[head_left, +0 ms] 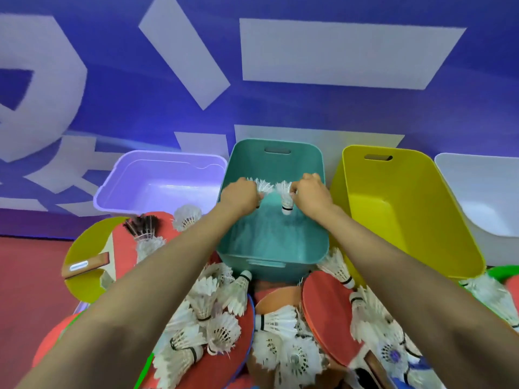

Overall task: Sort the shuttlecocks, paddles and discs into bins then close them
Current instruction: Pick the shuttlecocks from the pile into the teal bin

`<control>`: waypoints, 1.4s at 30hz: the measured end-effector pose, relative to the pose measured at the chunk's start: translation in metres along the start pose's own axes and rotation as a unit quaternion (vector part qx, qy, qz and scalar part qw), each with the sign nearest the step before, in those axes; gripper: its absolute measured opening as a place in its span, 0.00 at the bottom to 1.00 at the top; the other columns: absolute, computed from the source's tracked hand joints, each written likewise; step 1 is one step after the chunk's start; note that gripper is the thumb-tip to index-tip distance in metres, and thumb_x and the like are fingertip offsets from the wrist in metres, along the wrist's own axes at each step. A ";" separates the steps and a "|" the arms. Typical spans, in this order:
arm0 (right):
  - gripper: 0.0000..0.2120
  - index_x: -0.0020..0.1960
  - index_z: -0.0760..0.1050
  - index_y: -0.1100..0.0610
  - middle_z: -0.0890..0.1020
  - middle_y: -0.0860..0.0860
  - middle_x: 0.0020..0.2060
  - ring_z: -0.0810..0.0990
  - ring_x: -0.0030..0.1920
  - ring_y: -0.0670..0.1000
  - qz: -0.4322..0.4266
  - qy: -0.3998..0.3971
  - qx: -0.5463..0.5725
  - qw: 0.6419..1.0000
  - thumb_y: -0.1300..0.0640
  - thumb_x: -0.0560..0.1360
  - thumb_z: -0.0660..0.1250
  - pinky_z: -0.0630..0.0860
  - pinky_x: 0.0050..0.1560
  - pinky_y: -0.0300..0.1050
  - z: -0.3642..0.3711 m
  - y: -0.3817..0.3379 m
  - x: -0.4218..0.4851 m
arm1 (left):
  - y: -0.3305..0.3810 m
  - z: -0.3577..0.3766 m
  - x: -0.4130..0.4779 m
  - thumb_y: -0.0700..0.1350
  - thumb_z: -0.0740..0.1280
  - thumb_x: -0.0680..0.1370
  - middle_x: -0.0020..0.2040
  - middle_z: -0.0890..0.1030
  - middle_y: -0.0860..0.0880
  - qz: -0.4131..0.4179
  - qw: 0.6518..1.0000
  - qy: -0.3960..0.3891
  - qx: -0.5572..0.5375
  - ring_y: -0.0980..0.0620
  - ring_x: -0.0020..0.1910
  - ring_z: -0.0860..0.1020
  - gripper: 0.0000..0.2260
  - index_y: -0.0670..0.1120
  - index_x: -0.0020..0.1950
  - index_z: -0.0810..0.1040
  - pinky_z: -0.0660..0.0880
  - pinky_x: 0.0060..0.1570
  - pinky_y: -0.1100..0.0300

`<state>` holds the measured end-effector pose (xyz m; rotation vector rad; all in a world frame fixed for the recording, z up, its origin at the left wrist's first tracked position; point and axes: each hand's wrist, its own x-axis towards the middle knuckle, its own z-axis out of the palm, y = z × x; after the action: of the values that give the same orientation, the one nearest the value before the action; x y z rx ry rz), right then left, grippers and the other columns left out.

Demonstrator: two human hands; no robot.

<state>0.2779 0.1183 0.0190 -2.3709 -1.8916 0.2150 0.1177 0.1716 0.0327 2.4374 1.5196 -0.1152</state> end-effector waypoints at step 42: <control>0.14 0.59 0.74 0.55 0.79 0.50 0.50 0.76 0.52 0.50 -0.211 0.159 0.165 0.950 0.57 0.73 0.67 0.72 0.52 0.40 0.056 -0.090 -0.192 | -0.092 0.082 -0.217 0.55 0.62 0.75 0.51 0.78 0.51 0.035 0.953 0.285 -0.096 0.47 0.52 0.72 0.13 0.49 0.51 0.80 0.64 0.50 0.53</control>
<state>0.1396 -0.0496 -0.0123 -1.6308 -1.9603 0.0934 -0.0552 -0.0009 -0.0180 2.4749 1.5502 0.7777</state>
